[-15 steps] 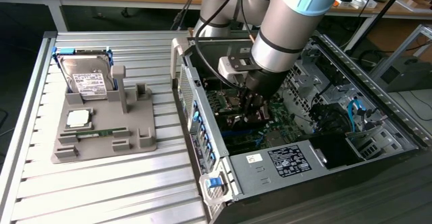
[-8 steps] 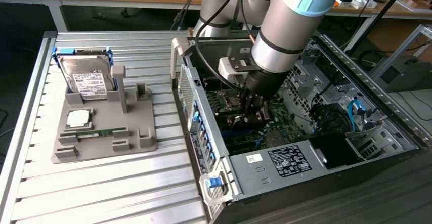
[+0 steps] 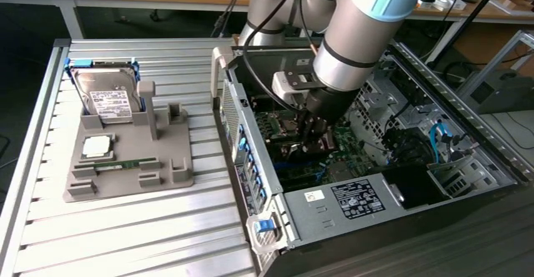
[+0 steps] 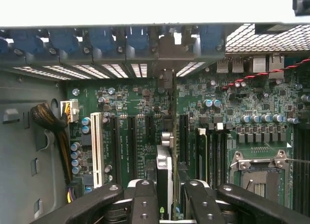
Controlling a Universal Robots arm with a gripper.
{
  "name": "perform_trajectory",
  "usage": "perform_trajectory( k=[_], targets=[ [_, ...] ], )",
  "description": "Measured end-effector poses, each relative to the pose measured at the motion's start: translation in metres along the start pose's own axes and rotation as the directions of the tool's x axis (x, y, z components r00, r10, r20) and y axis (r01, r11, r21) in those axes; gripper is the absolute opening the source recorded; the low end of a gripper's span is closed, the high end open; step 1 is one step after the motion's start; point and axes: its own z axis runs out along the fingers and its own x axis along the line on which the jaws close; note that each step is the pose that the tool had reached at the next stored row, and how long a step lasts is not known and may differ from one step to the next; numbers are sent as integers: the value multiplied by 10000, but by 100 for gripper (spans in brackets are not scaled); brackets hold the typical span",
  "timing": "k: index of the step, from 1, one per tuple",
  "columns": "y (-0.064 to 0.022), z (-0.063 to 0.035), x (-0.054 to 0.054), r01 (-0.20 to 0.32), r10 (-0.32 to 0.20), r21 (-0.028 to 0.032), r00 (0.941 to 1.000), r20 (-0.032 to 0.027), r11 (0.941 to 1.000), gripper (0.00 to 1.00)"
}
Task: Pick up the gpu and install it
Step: 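Insert the gpu into the slot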
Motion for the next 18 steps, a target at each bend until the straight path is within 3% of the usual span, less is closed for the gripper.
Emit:
perform_trajectory(
  k=[5, 10, 18],
  targets=[
    [-6, 1, 35, 2, -2, 1, 10000, 2, 10000, 27],
    [-92, 2, 47, 1, -1, -7, 10000, 0, 10000, 27],
    [-89, 3, 20, 1, -1, -3, 10000, 6, 10000, 27]
  ],
)
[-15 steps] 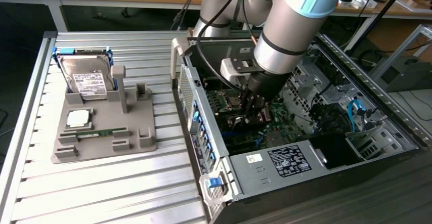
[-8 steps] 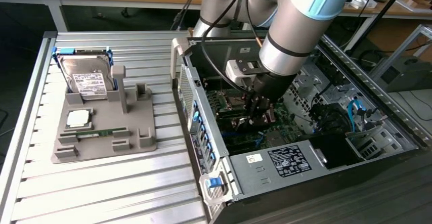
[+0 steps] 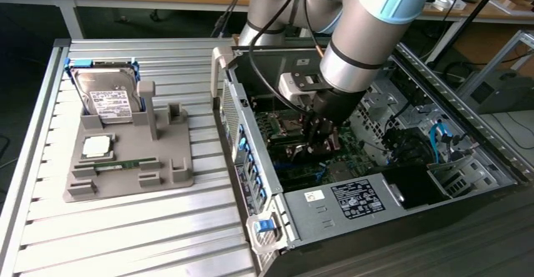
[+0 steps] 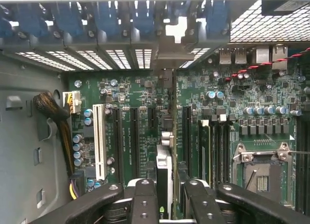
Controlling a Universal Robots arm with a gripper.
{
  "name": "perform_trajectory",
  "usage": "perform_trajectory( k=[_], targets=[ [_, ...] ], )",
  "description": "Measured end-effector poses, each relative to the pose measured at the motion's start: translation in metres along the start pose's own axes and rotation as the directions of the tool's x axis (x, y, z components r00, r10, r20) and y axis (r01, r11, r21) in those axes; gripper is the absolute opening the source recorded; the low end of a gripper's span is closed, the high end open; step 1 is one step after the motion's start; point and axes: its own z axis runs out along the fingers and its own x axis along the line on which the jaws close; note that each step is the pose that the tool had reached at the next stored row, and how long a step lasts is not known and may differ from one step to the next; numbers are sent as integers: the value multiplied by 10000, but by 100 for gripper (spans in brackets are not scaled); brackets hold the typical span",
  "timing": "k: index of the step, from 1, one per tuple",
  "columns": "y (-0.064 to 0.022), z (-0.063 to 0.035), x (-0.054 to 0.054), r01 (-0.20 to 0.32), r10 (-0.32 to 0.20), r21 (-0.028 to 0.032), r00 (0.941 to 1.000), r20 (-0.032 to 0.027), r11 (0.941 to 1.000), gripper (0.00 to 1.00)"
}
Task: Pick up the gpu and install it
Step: 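Insert the gpu into the slot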
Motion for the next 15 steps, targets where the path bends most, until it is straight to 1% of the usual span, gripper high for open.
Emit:
perform_trajectory(
  k=[3, 6, 8, 9, 10, 11, 13, 14, 15],
  targets=[
    [41, 1, -6, -1, 1, 1, 10000, 0, 10000, 27],
    [42, 7, -18, 0, 0, 0, 10000, 9, 10000, 27],
    [42, 9, -33, 0, 0, -1, 10000, 32, 10000, 27],
    [43, 10, -34, 2, -2, -2, 10000, 53, 10000, 27],
    [44, 10, -36, 3, -3, -3, 10000, 91, 10000, 27],
    [44, 10, -37, 2, -2, -6, 9999, 154, 10000, 27],
    [44, 11, -38, 4, -3, -7, 9997, 254, 10000, 27],
    [44, 10, -36, 4, -4, -7, 9996, 273, 10000, 27],
    [43, 12, -33, 5, -5, -6, 9996, 276, 10000, 27]
  ],
)
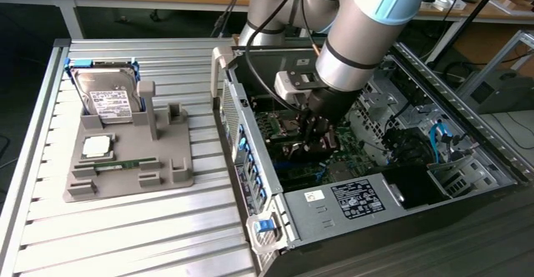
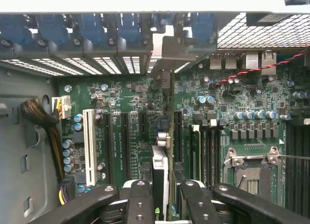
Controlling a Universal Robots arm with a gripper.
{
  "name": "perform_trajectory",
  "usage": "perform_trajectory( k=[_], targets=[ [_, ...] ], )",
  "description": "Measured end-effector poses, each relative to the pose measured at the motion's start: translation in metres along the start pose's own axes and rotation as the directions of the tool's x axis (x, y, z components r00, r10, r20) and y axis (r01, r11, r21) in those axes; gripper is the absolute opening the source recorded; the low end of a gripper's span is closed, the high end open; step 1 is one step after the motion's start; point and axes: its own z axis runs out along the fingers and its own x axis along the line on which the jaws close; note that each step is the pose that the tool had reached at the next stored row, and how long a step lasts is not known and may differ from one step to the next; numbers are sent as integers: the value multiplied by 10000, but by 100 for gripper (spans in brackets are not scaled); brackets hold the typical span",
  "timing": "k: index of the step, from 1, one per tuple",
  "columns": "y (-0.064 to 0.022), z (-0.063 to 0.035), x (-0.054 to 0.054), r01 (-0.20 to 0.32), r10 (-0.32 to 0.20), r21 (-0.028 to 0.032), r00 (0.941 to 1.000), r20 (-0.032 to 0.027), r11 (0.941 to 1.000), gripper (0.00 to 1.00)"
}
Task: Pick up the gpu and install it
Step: 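Insert the gpu into the slot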
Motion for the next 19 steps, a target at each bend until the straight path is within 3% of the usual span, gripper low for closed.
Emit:
perform_trajectory(
  k=[9, 19],
  targets=[
    [47, 3, 5, 0, 0, 1, 10000, 0, 10000, 27],
    [8, -31, 2, -2, 2, 2, 10000, 1, 10000, 27]
  ],
)
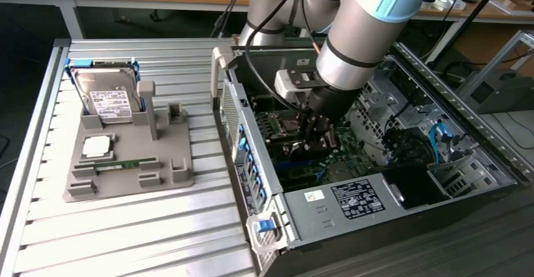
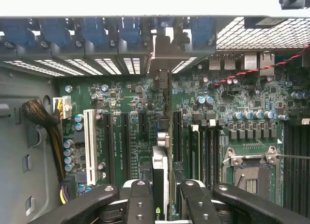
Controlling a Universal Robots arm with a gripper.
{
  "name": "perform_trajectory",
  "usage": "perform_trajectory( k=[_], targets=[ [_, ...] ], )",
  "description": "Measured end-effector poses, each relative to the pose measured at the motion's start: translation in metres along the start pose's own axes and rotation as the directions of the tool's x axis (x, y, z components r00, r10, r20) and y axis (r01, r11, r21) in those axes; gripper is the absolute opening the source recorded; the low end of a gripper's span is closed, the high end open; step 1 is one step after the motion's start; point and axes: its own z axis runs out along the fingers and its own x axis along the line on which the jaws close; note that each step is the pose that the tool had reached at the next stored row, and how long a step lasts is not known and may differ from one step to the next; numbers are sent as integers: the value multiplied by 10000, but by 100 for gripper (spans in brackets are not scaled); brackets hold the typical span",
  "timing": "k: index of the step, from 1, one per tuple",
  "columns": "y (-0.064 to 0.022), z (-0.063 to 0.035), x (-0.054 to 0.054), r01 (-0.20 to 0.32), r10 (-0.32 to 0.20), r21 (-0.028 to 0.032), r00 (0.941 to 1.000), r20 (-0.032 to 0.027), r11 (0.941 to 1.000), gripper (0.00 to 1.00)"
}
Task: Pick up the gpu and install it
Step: 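Insert the gpu into the slot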
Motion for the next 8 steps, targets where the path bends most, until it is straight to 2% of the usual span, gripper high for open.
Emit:
perform_trajectory(
  k=[8],
  targets=[
    [76, 2, 1, 3, -3, 2, 10000, 0, 10000, 27]
  ],
)
